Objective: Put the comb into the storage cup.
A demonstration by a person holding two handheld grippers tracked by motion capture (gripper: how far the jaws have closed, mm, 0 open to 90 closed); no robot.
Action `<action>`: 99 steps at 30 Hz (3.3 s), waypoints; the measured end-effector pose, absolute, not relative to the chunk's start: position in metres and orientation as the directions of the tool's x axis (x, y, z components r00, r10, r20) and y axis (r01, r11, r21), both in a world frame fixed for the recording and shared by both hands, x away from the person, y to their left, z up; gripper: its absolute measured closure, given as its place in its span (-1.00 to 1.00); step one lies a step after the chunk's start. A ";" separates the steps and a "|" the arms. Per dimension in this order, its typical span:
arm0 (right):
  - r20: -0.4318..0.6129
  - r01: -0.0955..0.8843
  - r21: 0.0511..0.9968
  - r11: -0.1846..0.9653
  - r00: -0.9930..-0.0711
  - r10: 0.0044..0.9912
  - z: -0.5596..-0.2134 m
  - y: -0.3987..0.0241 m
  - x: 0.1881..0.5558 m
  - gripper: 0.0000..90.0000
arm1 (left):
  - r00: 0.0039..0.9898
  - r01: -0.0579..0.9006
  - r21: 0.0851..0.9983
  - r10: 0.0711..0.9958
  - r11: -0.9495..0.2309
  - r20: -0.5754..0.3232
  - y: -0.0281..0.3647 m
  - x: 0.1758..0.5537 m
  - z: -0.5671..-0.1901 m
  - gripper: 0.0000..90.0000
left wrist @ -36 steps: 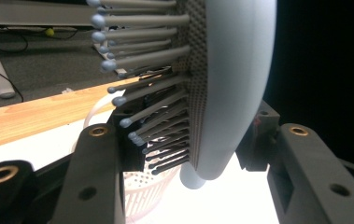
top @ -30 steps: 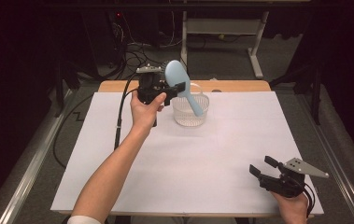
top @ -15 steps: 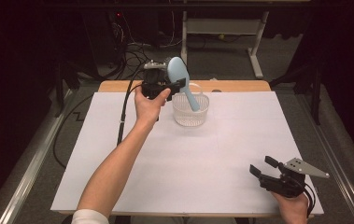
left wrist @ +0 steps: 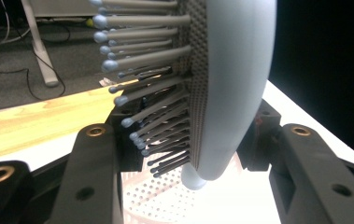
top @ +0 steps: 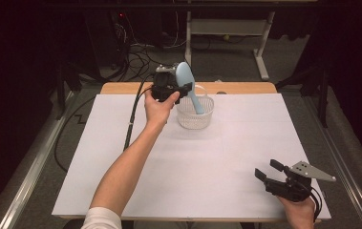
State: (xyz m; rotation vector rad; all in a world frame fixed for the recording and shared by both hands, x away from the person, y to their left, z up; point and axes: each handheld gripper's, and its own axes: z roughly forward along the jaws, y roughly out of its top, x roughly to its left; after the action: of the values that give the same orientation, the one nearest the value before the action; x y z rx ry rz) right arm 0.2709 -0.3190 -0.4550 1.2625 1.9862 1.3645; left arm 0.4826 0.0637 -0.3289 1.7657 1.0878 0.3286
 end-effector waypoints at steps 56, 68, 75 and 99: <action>0.129 0.448 0.884 0.134 -0.509 0.851 -0.457 -0.316 0.273 -0.44 | 0.579 0.561 0.808 0.783 -0.178 -0.229 0.047 0.498 -0.366 0.03; 0.122 0.444 0.885 0.139 -0.509 0.852 -0.457 -0.315 0.273 -0.44 | 0.579 0.569 0.797 0.788 -0.204 -0.211 0.054 0.498 -0.365 -0.06; 0.120 0.443 0.885 0.141 -0.510 0.852 -0.457 -0.314 0.273 -0.44 | 0.563 0.592 0.777 0.800 -0.214 -0.208 0.061 0.502 -0.367 -0.16; 0.119 0.445 0.884 0.143 -0.511 0.851 -0.457 -0.313 0.273 -0.43 | 0.517 0.631 0.750 0.829 -0.199 -0.215 0.080 0.504 -0.379 -0.32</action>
State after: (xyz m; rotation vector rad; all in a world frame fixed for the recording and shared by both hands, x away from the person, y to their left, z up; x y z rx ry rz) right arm 0.2732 -0.3132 -0.4569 1.2403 2.0143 1.3290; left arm 0.5042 0.0802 -0.3789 1.9210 1.1976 0.2982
